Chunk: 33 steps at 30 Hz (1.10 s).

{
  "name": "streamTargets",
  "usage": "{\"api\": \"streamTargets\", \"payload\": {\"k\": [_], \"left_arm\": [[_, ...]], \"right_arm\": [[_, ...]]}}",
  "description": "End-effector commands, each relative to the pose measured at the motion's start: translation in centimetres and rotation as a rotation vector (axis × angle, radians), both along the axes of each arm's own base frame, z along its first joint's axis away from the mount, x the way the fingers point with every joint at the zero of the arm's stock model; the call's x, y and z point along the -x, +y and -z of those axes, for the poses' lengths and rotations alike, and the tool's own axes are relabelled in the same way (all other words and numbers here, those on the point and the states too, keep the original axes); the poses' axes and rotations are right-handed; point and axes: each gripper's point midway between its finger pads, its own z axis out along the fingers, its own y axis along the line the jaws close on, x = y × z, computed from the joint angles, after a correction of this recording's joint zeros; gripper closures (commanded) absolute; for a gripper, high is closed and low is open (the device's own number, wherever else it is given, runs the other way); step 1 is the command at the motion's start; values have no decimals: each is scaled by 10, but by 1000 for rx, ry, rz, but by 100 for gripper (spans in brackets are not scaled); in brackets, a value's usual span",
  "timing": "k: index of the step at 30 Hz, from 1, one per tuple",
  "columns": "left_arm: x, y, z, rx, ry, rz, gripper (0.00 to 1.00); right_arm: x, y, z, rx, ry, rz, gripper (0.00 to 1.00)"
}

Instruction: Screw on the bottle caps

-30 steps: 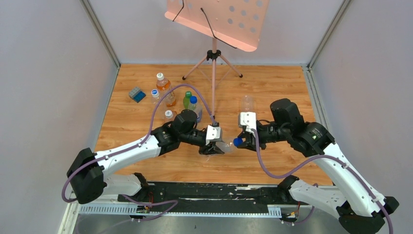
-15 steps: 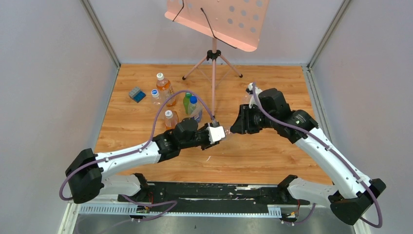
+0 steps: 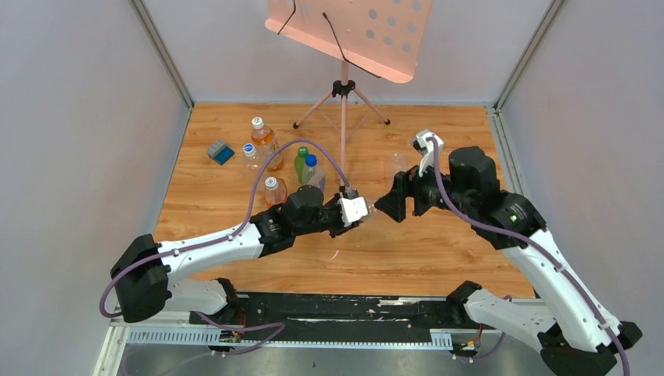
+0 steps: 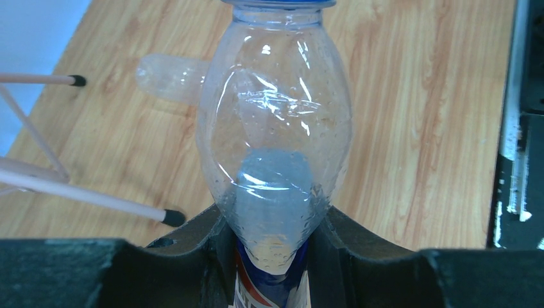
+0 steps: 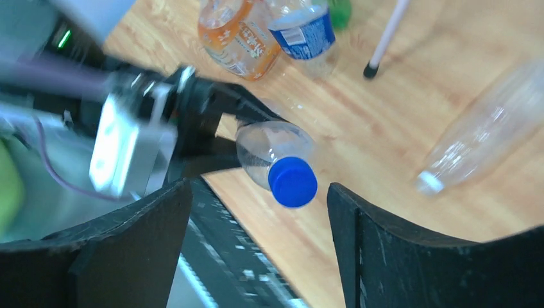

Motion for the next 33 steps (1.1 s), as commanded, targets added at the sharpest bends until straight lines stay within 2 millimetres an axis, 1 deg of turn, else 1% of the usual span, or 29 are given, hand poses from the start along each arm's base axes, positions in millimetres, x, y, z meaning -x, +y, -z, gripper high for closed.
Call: {"api": "streamTargets", "payload": {"k": [1,2,3,4,5,7,11,13,14,20,27,31,33], "left_arm": [[15,-9,-20,71,132,142,95],[23,-10,-23,82,151,191,96],[24,-9,-24,85,159,205,96],[31,-10,-27,93,169,248,96],[33,-8,-29,95,172,265,96],[42,-9,-32,99,180,320,95],[56,-9,-35,94,184,408,94],[59,-9,-38,97,177,432,94],[61,-8,-35,83,187,437,94],[64,-7,-35,73,186,458,93],[64,-7,-40,79,172,464,93],[65,-6,-46,88,164,463,93],[63,-5,-47,90,161,446,93]], "right_arm": [[20,-9,-31,144,-485,-351,22],[24,-12,-25,183,-523,-401,22],[28,-14,-20,220,-558,-454,22],[30,-18,-12,262,-584,-497,22],[32,-20,-7,294,-615,-539,22],[40,-21,1,316,-656,-611,22],[48,-14,1,294,-715,-691,24],[50,-10,2,278,-718,-724,26],[51,-9,2,269,-715,-738,27],[56,-2,1,234,-701,-778,38],[58,1,8,226,-656,-796,49],[59,4,10,212,-629,-801,62],[56,6,8,201,-609,-776,68]]}}
